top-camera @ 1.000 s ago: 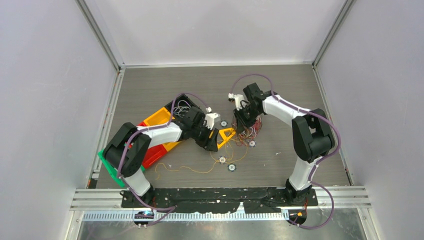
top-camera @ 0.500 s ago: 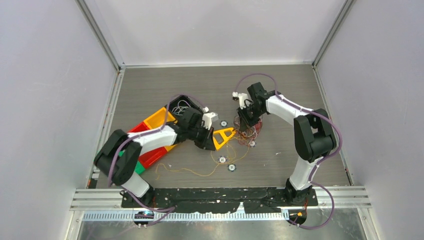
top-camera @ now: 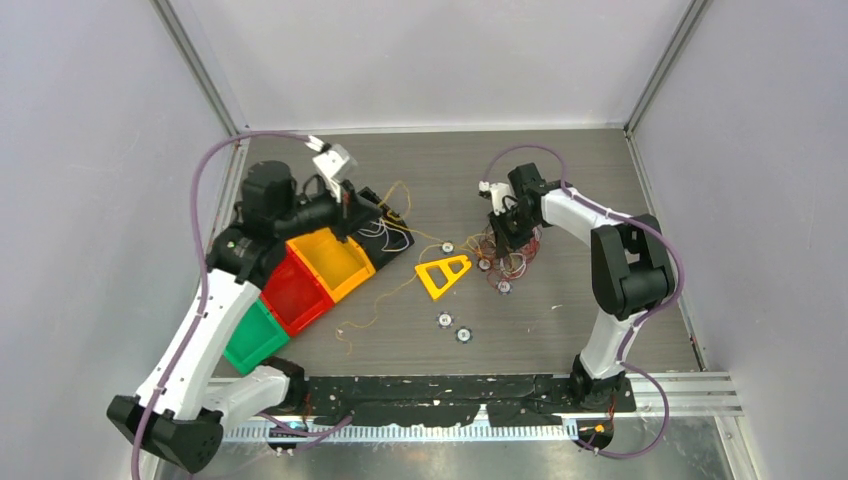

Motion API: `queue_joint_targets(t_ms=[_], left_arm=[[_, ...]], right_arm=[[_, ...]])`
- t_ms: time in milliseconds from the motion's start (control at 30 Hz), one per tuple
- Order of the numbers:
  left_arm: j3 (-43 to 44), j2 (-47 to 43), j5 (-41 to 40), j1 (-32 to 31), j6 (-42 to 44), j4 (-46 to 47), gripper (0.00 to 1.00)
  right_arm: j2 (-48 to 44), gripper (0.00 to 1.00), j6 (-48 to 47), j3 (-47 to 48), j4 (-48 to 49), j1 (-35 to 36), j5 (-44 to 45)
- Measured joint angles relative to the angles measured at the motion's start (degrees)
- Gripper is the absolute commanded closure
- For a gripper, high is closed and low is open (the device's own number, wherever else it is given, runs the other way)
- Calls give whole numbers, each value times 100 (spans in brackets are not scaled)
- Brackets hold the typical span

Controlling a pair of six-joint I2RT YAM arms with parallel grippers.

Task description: Untangle the cables

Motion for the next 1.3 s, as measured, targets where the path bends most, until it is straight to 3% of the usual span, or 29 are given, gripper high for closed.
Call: queue_joint_targets(t_ms=[467, 767, 900, 1000, 1133, 1300], left_arm=[[1637, -127, 601, 1657, -216, -922, 100], [3259, -109, 1054, 3088, -793, -876, 100], [3724, -7, 1082, 3567, -1086, -605, 100], [3882, 63, 1150, 3692, -1362, -315, 100], [3792, 87, 1526, 3585, -1910, 197, 100], [3252, 87, 1674, 2452, -1832, 254, 100]], right_arm=[[229, 80, -214, -2, 103, -203, 127], [343, 81, -396, 13, 144, -402, 284], [367, 85, -470, 68, 144, -555, 463], [389, 93, -476, 107, 127, -664, 538], [391, 94, -505, 153, 94, -732, 636], [398, 94, -555, 232, 52, -826, 859]])
